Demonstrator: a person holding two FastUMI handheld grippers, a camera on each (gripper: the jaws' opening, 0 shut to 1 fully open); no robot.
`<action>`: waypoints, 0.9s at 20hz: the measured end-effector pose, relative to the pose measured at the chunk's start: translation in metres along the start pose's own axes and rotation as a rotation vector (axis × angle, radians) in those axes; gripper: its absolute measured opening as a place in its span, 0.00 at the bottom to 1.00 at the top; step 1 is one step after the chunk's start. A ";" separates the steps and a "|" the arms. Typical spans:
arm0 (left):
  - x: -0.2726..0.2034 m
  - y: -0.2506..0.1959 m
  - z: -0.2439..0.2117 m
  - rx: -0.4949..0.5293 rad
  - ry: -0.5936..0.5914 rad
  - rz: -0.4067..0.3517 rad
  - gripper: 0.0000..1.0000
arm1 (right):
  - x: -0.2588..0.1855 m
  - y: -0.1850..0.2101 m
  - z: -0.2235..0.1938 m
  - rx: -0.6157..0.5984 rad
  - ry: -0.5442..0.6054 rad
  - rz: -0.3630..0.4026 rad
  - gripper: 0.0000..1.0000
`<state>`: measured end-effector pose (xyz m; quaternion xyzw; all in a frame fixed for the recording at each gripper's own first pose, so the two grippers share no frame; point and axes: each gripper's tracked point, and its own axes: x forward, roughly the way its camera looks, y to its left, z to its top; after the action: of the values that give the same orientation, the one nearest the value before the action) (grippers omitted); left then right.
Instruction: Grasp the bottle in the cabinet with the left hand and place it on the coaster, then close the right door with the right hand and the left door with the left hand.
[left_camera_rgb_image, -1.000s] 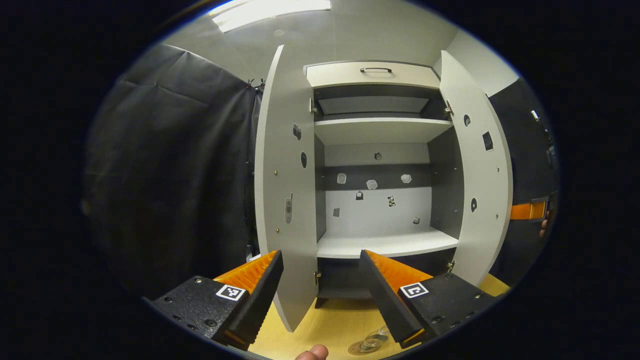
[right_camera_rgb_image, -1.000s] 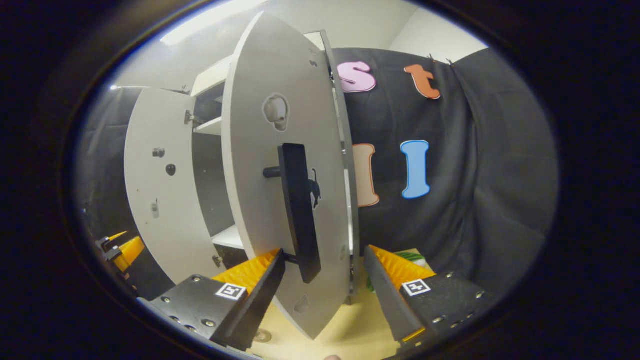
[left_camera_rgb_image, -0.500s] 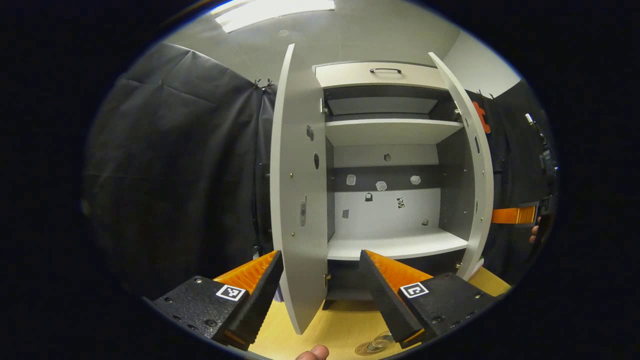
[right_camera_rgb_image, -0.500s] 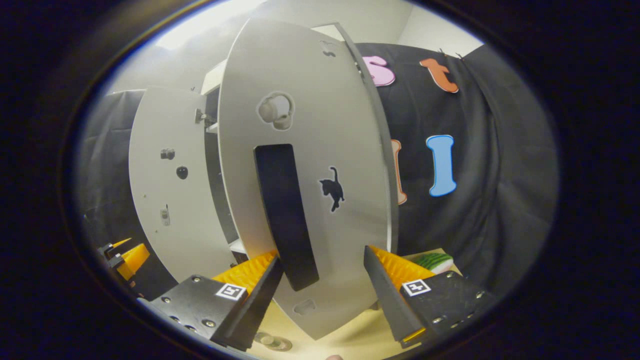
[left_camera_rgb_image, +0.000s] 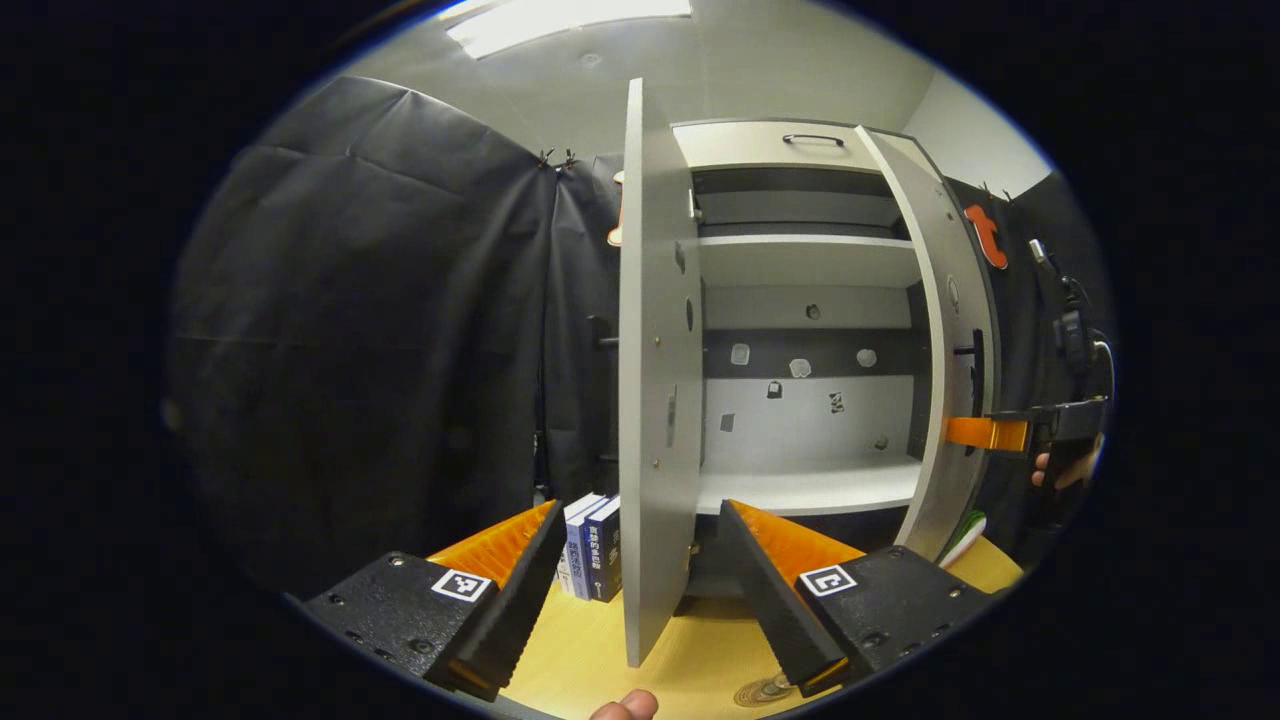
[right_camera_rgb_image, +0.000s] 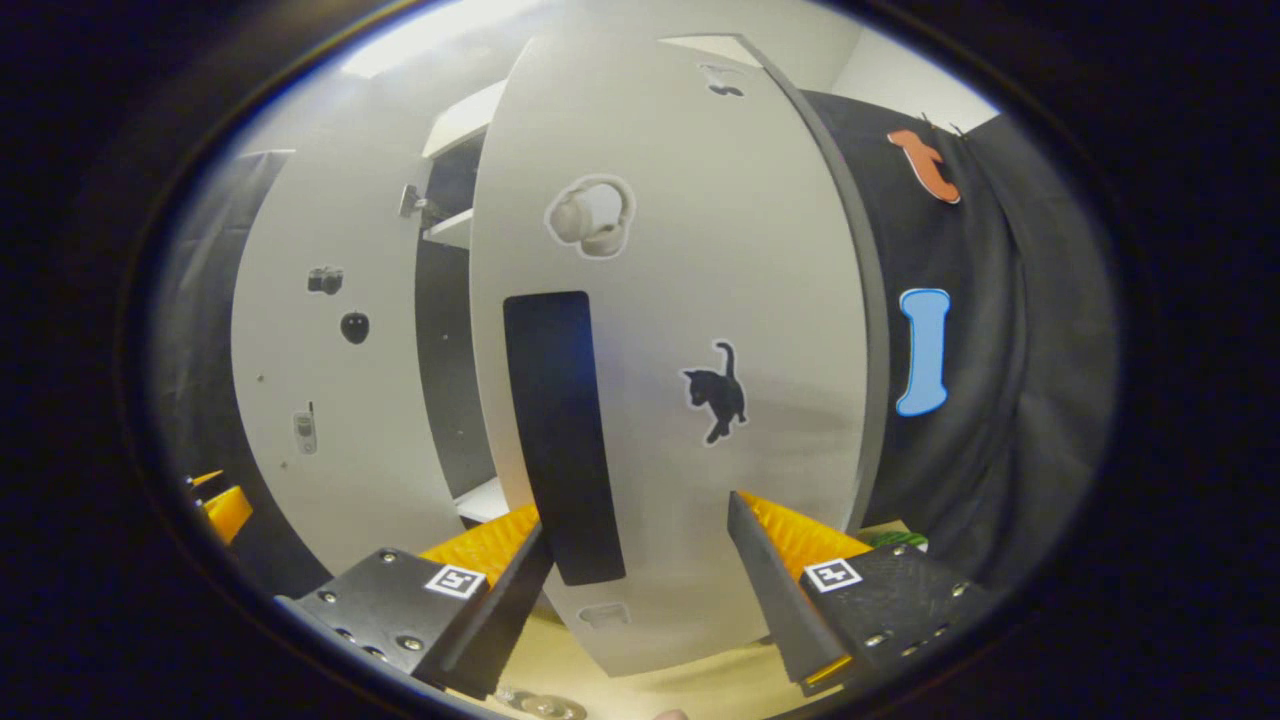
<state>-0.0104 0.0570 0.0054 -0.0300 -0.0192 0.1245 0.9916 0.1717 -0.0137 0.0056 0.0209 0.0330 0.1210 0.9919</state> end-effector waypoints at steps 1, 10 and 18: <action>0.001 0.003 -0.002 -0.004 0.009 0.000 0.96 | 0.005 0.002 0.001 -0.010 -0.006 -0.004 1.00; 0.015 0.020 -0.008 0.013 0.027 -0.008 0.96 | 0.046 0.017 0.004 -0.021 -0.020 -0.029 0.97; 0.027 0.019 -0.010 0.018 0.035 -0.040 0.96 | 0.070 0.017 0.004 -0.034 -0.052 -0.109 1.00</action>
<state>0.0114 0.0820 -0.0049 -0.0228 -0.0011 0.1043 0.9943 0.2356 0.0192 0.0064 0.0054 0.0063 0.0667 0.9977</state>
